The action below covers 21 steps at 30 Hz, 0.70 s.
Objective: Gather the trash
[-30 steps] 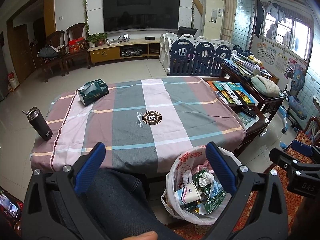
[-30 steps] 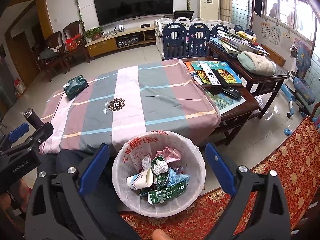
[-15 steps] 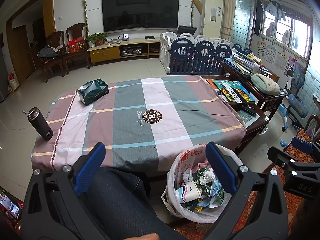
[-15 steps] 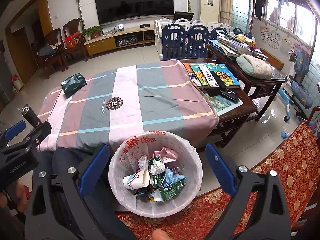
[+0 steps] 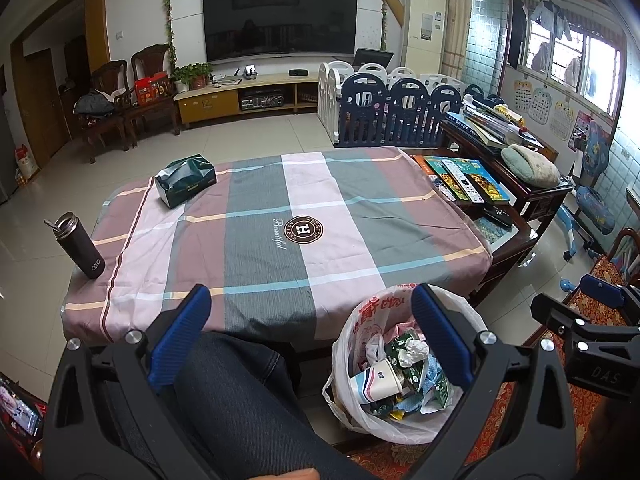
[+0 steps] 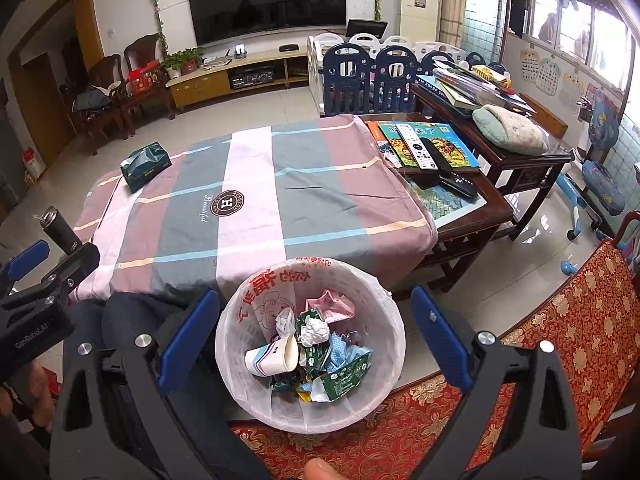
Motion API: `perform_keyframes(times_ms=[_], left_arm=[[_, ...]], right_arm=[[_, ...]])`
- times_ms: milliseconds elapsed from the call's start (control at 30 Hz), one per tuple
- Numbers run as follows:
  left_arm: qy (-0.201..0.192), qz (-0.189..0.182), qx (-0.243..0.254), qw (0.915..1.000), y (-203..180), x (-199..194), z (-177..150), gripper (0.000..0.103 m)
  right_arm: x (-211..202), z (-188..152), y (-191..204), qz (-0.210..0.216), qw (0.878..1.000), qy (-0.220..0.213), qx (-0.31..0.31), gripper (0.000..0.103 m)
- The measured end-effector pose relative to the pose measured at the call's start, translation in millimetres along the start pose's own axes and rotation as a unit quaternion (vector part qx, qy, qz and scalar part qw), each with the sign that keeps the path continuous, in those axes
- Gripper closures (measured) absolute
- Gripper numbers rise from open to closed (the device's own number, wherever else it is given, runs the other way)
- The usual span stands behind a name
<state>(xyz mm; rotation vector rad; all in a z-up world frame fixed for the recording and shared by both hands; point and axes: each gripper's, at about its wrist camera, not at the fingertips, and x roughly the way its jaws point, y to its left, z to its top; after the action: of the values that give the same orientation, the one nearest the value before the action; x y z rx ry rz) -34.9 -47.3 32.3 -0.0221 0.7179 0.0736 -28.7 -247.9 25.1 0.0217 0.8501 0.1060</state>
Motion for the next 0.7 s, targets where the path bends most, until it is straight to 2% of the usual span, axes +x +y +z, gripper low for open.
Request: perform_keyframes(times_ms=[700], left_arm=[[0.012, -0.003, 0.003, 0.9999, -2.6, 3.5, -7.1, 0.003]], right_arm=[[5.6, -8.2, -2.0, -0.001, 1.000, 0.005, 0.001, 0.008]])
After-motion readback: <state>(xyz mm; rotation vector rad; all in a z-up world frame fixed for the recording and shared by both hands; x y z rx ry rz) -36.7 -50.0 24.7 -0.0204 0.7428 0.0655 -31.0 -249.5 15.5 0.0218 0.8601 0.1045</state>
